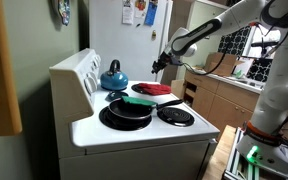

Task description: Unfold the red towel on the stove

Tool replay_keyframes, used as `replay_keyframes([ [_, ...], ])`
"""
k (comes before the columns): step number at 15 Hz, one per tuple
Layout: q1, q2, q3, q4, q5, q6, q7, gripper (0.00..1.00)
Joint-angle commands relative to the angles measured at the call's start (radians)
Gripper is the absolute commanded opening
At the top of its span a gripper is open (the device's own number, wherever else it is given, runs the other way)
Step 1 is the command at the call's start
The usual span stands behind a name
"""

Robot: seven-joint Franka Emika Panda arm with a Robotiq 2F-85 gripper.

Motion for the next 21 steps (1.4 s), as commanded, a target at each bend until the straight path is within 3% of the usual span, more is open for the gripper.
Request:
replay_keyframes([
  [1,0.001,0.003,0.010,-0.002,0.057,0.007,-0.045,0.74],
  [4,0.006,-0.068,0.007,-0.025,0.002,-0.101,-0.014,0.96],
  [5,0.005,-0.012,0.006,0.001,0.012,-0.040,-0.013,0.80],
  [8,0.009,-0.044,0.006,0.000,0.011,-0.081,-0.013,0.96],
  [11,0.005,-0.042,0.002,0.001,0.026,-0.099,-0.015,0.99],
  [14,0.018,0.025,0.021,0.062,0.227,-0.151,-0.172,1.00],
  [17,0.007,0.088,0.029,0.141,0.236,-0.354,-0.178,1.00],
  [19,0.003,0.136,0.024,0.195,0.174,-0.478,-0.153,1.00],
  [20,0.003,0.159,0.020,0.217,0.141,-0.509,-0.141,1.00],
  [21,0.005,0.101,0.030,0.156,0.181,-0.440,-0.148,1.00],
])
